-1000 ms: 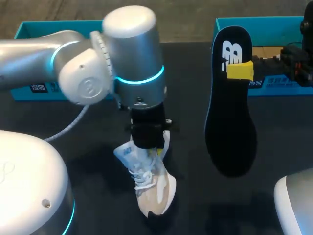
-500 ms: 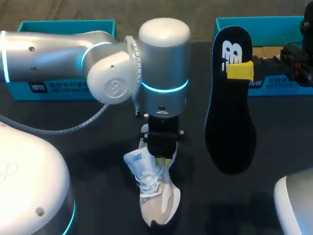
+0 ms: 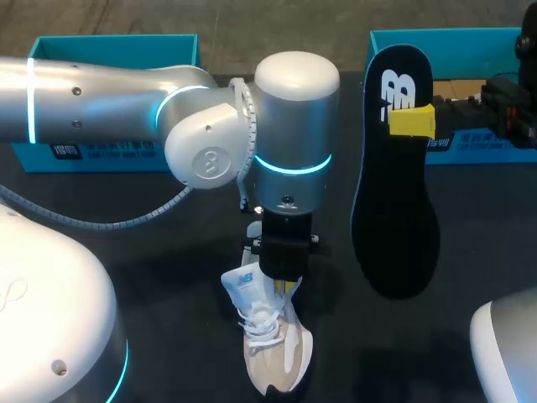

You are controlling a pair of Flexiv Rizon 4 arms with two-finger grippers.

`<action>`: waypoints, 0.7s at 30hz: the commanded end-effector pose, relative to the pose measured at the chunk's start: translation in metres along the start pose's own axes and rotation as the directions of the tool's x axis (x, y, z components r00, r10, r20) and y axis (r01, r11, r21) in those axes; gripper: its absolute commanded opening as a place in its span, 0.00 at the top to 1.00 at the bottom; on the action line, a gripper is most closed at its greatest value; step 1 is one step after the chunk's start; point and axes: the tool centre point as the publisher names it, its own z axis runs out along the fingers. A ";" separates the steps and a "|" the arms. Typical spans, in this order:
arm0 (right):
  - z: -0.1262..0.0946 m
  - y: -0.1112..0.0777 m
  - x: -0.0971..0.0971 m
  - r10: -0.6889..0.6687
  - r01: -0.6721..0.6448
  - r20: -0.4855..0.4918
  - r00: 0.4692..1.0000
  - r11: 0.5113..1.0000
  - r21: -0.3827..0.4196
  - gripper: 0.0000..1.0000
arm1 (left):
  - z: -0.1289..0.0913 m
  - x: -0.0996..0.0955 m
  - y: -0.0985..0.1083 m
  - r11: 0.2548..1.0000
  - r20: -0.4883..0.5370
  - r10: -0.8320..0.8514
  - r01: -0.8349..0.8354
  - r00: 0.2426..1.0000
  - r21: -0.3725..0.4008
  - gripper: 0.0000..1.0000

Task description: Take the shoe out of the shoebox, open the shoe tongue, remove and reinsert the insole, then place the shoe into the shoebox

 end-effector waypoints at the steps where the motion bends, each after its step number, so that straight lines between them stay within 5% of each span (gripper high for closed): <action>1: 0.003 0.005 -0.002 0.001 -0.001 -0.003 1.000 1.000 0.009 1.00 | 0.007 -0.009 0.000 1.000 -0.016 -0.003 0.003 1.000 -0.001 1.00; 8: 0.003 0.005 -0.002 0.001 -0.001 -0.003 1.000 1.000 0.009 1.00 | 0.009 -0.011 0.000 1.000 -0.005 -0.009 0.009 1.000 -0.012 1.00; 10: 0.003 0.005 -0.002 0.001 -0.001 -0.003 1.000 1.000 0.009 1.00 | 0.009 -0.010 0.000 1.000 0.006 -0.013 0.013 1.000 -0.016 0.63; 12: 0.003 0.005 -0.002 0.001 -0.001 -0.003 1.000 1.000 0.009 1.00 | 0.008 -0.009 0.000 1.000 0.020 -0.018 0.019 1.000 -0.020 0.51; 13: 0.003 0.005 -0.002 0.001 -0.001 -0.003 1.000 1.000 0.009 1.00 | 0.007 -0.008 0.001 1.000 0.034 -0.024 0.024 0.999 -0.018 0.26; 15: 0.003 0.005 -0.002 0.001 -0.001 -0.003 1.000 1.000 0.009 1.00 | 0.003 -0.006 0.000 1.000 0.063 -0.027 0.028 0.998 -0.010 0.03; 21: 0.003 0.005 -0.002 0.001 -0.001 -0.003 1.000 1.000 0.009 1.00 | -0.024 0.002 -0.007 0.999 0.182 -0.030 0.037 0.983 -0.035 0.00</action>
